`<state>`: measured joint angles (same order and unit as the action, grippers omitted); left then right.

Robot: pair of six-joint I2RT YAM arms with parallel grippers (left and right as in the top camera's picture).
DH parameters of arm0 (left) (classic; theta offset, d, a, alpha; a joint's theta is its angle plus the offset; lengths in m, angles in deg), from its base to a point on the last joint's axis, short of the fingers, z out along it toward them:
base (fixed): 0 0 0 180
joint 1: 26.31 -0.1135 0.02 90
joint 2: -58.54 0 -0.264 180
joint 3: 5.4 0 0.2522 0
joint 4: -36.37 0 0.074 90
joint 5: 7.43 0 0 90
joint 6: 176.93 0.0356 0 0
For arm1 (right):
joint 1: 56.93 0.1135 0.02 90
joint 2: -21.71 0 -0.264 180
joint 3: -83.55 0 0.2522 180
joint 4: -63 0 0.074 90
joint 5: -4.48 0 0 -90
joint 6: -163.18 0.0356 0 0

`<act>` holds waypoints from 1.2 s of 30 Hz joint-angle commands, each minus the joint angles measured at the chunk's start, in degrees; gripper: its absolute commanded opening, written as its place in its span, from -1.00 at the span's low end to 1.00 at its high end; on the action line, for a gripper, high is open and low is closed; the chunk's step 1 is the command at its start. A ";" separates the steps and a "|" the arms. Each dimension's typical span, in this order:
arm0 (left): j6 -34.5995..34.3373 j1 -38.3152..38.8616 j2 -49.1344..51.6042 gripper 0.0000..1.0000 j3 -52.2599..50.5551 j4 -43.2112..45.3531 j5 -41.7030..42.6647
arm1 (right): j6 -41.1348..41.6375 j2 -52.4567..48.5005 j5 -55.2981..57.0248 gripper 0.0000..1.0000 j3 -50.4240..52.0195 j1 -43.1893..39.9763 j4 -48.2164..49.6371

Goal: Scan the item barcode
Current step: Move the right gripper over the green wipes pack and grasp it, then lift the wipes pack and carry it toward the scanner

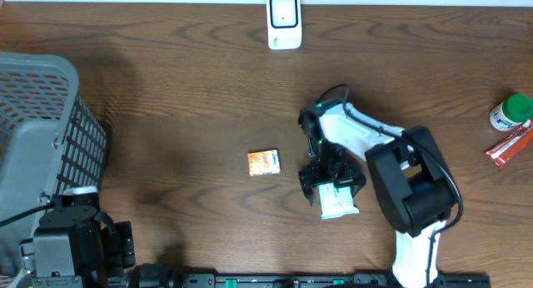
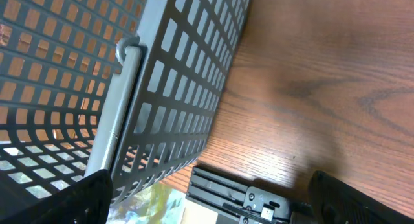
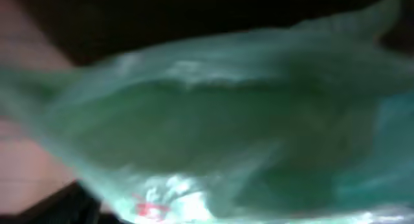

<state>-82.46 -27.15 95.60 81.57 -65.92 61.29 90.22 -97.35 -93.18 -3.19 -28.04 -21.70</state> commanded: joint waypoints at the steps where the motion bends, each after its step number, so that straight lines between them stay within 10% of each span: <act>1: -0.28 0.28 -0.20 0.93 0.13 -0.13 -0.15 | 4.70 -2.23 -2.43 0.79 4.66 1.99 8.76; 12: -0.28 0.28 -0.20 0.93 0.13 -0.13 -0.15 | 5.77 -2.23 0.28 0.05 -2.95 1.16 6.54; 24: -0.28 0.28 -0.20 0.93 0.13 -0.13 -0.15 | -1.22 -2.23 13.09 0.43 -28.33 -1.20 11.10; 28: -0.28 0.28 -0.20 0.93 0.13 -0.13 -0.15 | -1.25 -2.25 12.37 0.85 -28.24 -1.14 14.64; 36: -0.28 0.28 -0.20 0.93 0.13 -0.13 -0.15 | 7.89 -2.23 7.54 0.98 -26.86 -0.59 -2.47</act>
<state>-82.46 -27.15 95.60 81.57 -65.92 61.29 92.56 -99.73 -84.48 -30.97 -29.01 -22.55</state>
